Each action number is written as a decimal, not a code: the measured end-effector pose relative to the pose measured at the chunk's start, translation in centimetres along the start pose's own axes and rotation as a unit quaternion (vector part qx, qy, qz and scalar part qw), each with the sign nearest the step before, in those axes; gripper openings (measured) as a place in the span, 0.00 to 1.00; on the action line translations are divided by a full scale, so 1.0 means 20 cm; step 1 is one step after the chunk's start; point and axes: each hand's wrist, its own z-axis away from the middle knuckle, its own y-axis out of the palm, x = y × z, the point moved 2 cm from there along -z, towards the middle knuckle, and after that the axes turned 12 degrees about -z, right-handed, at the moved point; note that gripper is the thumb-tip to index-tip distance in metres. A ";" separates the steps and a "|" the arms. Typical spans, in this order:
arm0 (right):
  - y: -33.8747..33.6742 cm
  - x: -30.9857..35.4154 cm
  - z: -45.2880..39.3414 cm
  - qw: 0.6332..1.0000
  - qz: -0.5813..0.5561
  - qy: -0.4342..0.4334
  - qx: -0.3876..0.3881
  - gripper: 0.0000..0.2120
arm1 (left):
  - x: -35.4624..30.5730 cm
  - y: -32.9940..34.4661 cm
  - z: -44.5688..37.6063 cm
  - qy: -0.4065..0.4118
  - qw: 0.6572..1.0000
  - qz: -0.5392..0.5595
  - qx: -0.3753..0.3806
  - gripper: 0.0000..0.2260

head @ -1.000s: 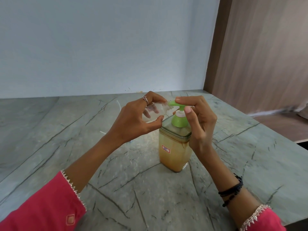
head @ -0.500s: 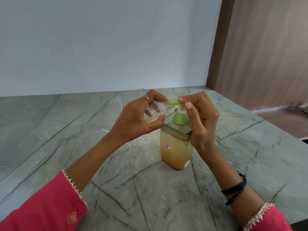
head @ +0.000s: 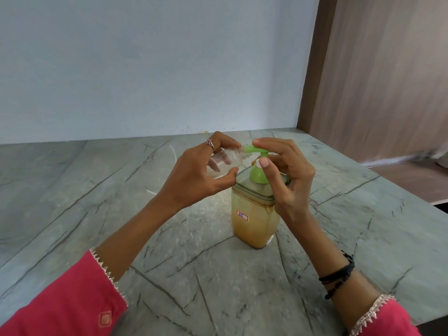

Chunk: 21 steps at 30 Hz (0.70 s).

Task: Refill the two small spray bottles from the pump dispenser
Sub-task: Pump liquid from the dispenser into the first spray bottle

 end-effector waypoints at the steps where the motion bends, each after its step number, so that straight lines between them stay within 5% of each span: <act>1: 0.00 0.00 0.00 1.000 -0.006 0.003 -0.003 0.09 | 0.00 0.00 0.00 0.000 1.000 0.002 -0.001 0.14; 13: 0.01 0.02 -0.01 0.998 -0.006 0.057 -0.037 0.11 | 0.00 0.01 0.01 -0.002 1.000 0.008 0.013 0.13; 21: 0.00 0.01 0.00 1.000 -0.017 0.012 -0.024 0.10 | -0.03 -0.01 0.01 -0.002 0.999 0.031 0.014 0.12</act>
